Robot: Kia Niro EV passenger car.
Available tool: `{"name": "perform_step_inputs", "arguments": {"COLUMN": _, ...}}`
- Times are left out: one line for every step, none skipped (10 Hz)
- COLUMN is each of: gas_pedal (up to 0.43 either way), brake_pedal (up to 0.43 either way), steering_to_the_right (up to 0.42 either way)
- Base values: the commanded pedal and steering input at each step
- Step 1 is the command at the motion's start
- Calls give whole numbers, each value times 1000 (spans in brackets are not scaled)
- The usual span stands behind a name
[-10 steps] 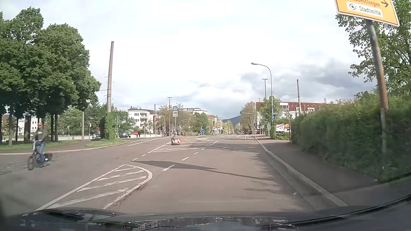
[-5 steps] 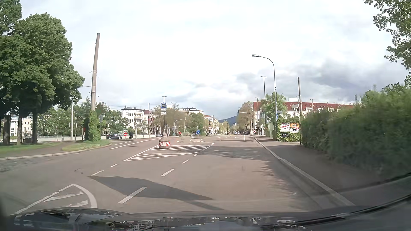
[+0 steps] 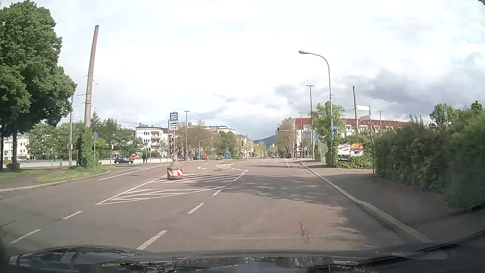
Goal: Follow the waypoints while adhering to traffic rules and regulations
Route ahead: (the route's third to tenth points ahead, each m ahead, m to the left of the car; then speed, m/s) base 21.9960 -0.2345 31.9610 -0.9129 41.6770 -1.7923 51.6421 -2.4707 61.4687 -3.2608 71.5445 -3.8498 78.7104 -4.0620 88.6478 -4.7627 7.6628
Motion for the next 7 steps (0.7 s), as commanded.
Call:
{"name": "perform_step_inputs", "arguments": {"gas_pedal": 87, "brake_pedal": 0, "steering_to_the_right": 18}}
{"name": "perform_step_inputs", "arguments": {"gas_pedal": 87, "brake_pedal": 0, "steering_to_the_right": 18}}
{"name": "perform_step_inputs", "arguments": {"gas_pedal": 87, "brake_pedal": 0, "steering_to_the_right": 19}}
{"name": "perform_step_inputs", "arguments": {"gas_pedal": 87, "brake_pedal": 0, "steering_to_the_right": 19}}
{"name": "perform_step_inputs", "arguments": {"gas_pedal": 87, "brake_pedal": 0, "steering_to_the_right": 19}}
{"name": "perform_step_inputs", "arguments": {"gas_pedal": 87, "brake_pedal": 0, "steering_to_the_right": 19}}
{"name": "perform_step_inputs", "arguments": {"gas_pedal": 87, "brake_pedal": 0, "steering_to_the_right": 20}}
